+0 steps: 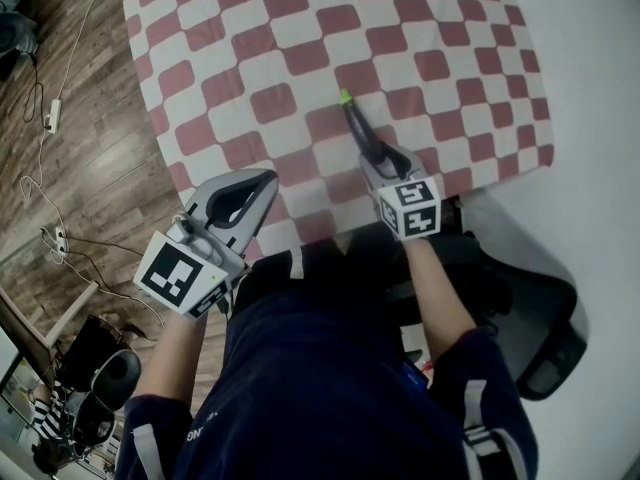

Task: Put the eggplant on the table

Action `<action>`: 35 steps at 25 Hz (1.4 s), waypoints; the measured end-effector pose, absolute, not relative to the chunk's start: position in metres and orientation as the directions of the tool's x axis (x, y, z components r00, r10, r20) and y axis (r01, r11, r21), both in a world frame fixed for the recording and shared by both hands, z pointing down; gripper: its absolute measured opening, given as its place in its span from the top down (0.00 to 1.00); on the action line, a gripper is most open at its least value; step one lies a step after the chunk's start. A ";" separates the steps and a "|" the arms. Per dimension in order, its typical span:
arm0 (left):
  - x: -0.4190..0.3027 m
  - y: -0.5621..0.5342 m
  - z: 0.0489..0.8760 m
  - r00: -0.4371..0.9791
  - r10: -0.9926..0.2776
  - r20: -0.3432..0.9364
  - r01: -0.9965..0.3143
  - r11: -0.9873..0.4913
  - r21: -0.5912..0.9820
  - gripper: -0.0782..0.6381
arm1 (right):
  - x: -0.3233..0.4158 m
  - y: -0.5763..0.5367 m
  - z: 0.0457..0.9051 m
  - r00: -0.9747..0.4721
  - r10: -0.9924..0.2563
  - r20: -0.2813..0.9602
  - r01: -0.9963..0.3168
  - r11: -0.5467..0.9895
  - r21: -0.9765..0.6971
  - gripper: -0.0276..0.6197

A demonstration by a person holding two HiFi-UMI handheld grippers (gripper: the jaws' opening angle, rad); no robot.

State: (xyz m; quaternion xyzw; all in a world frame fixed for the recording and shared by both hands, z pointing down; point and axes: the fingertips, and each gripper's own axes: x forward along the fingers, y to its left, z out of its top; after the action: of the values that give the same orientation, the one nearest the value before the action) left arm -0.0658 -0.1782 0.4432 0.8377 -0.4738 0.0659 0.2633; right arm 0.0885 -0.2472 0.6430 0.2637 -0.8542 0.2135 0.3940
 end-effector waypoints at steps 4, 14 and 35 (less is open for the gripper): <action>-0.067 -0.176 0.442 0.547 -0.752 0.368 -0.826 -0.414 0.382 0.85 | 0.091 -0.245 0.650 -0.521 -0.282 0.806 -0.627 0.767 -0.138 0.64; -0.076 -0.165 0.429 0.543 -0.767 0.341 -0.829 -0.426 0.362 0.85 | 0.090 -0.249 0.624 -0.541 -0.340 0.769 -0.652 0.747 -0.128 0.58; -0.102 -0.100 0.354 0.506 -0.839 0.202 -0.851 -0.447 0.275 0.85 | 0.016 -0.188 0.390 -0.829 -0.420 0.369 -0.512 0.836 -0.198 0.88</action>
State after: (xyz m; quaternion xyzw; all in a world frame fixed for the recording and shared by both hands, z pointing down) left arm -0.1017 -0.0999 0.3542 0.8504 -0.4969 0.0182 0.1723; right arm 0.0157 -0.1878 0.3898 0.2467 -0.9451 0.1456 0.1573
